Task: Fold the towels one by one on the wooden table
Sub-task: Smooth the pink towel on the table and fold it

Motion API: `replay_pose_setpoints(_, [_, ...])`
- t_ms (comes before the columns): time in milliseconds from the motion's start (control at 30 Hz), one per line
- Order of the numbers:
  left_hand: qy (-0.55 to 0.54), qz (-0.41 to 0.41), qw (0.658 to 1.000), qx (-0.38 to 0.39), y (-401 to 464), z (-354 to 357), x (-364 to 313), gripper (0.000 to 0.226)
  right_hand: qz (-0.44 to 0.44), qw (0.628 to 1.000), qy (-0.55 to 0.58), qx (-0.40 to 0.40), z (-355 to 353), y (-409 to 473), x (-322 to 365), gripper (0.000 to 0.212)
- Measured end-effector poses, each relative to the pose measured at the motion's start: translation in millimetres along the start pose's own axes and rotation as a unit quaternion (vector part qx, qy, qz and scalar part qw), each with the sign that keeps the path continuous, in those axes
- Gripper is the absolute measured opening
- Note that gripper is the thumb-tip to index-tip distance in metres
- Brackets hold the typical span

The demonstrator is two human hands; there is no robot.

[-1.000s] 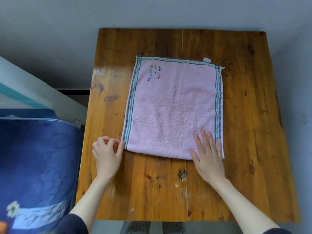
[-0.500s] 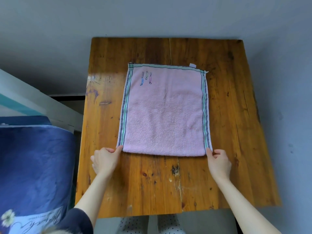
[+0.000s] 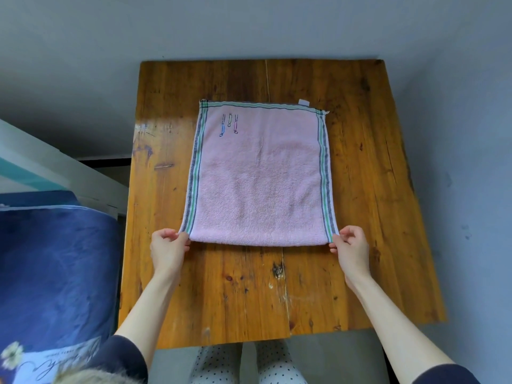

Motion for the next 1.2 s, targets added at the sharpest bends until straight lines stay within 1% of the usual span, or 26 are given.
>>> replay_pose_setpoints(67, [0.017,0.081,0.996,0.038,-4.8,-4.7,-4.8,0.019,-0.064,0.997,-0.018,0.027,-4.5,-7.4,2.2,0.014])
replay_pose_setpoints(133, [0.054,0.150,0.983,0.087,-7.4,-8.8,-10.8,0.009,-0.104,0.992,-0.055,0.054,-7.1,-12.2,4.6,0.018])
replay_pose_setpoints(267, [0.134,0.216,0.954,0.158,-10.5,-12.9,-20.8,0.023,-0.147,0.976,-0.137,0.088,-11.3,-13.3,9.4,0.026])
replay_pose_setpoints(333, [0.173,0.245,0.940,0.162,-11.2,-15.7,-23.9,0.031,-0.184,0.954,-0.202,0.123,-10.9,-12.7,13.6,0.030])
replay_pose_setpoints(400, [0.206,0.282,0.926,0.147,-11.9,-19.7,-27.2,0.031,-0.218,0.928,-0.260,0.155,-11.2,-12.0,17.2,0.032])
replay_pose_setpoints(467, [0.225,0.318,0.913,0.124,-13.1,-23.6,-31.4,0.028,-0.243,0.916,-0.284,0.142,-15.9,-9.8,21.8,0.027])
replay_pose_setpoints(567, [0.236,0.339,0.905,0.104,-17.5,-28.0,-33.3,0.025,-0.270,0.916,-0.282,0.092,-25.4,-9.9,29.6,0.022])
replay_pose_setpoints(633, [0.251,0.329,0.904,0.107,-22.4,-30.5,-28.7,0.024,-0.260,0.923,-0.270,0.087,-29.4,-14.8,31.4,0.021])
replay_pose_setpoints(733, [0.284,0.295,0.902,0.133,-36.3,-37.1,-13.7,0.022,-0.212,0.936,-0.257,0.113,-38.1,-27.2,24.5,0.019])
replay_pose_setpoints(833, [0.331,0.268,0.890,0.162,-50.3,-47.9,-4.0,0.018,-0.164,0.940,-0.267,0.137,-53.7,-39.6,15.1,0.016])
replay_pose_setpoints(900, [0.365,0.227,0.878,0.211,-55.8,-55.4,-0.8,0.012,-0.133,0.937,-0.280,0.165,-64.0,-47.9,8.9,0.012])
replay_pose_setpoints(933, [0.383,0.193,0.868,0.250,-58.5,-58.9,0.8,0.010,-0.116,0.933,-0.287,0.184,-69.3,-51.5,5.6,0.011])
replay_pose_setpoints(1000, [0.421,0.131,0.836,0.327,-64.7,-65.0,5.0,0.011,-0.072,0.924,-0.293,0.235,-80.4,-57.4,-1.6,0.015])
replay_pose_setpoints(1033, [0.431,0.111,0.823,0.353,-68.1,-68.1,4.9,0.012,-0.044,0.922,-0.283,0.259,-86.2,-60.6,-2.6,0.018])
replay_pose_setpoints(1067, [0.428,0.095,0.818,0.372,-71.3,-70.6,3.2,0.014,-0.015,0.919,-0.274,0.282,-91.3,-63.3,-3.9,0.017])
replay_pose_setpoints(1100, [0.413,0.082,0.822,0.383,-73.7,-73.0,1.0,0.015,0.010,0.913,-0.271,0.304,-95.7,-66.6,-5.1,0.014])
replay_pose_setpoints(1133, [0.385,0.070,0.835,0.387,-75.6,-74.5,-1.8,0.015,0.032,0.906,-0.273,0.320,-99.2,-69.6,-5.6,0.012])
replay_pose_setpoints(1200, [0.311,0.054,0.869,0.380,-78.7,-77.0,-8.1,0.013,0.059,0.903,-0.274,0.327,-104.1,-73.2,-3.9,0.012])
Point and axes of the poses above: each hand's wrist, its own y-axis towards the middle knuckle, its own z-axis out of the palm, x = y × z, the point moved 4 cm from there along y, towards the middle knuckle, and after that the axes turned 1 degree about -x, right-handed, at the moved point
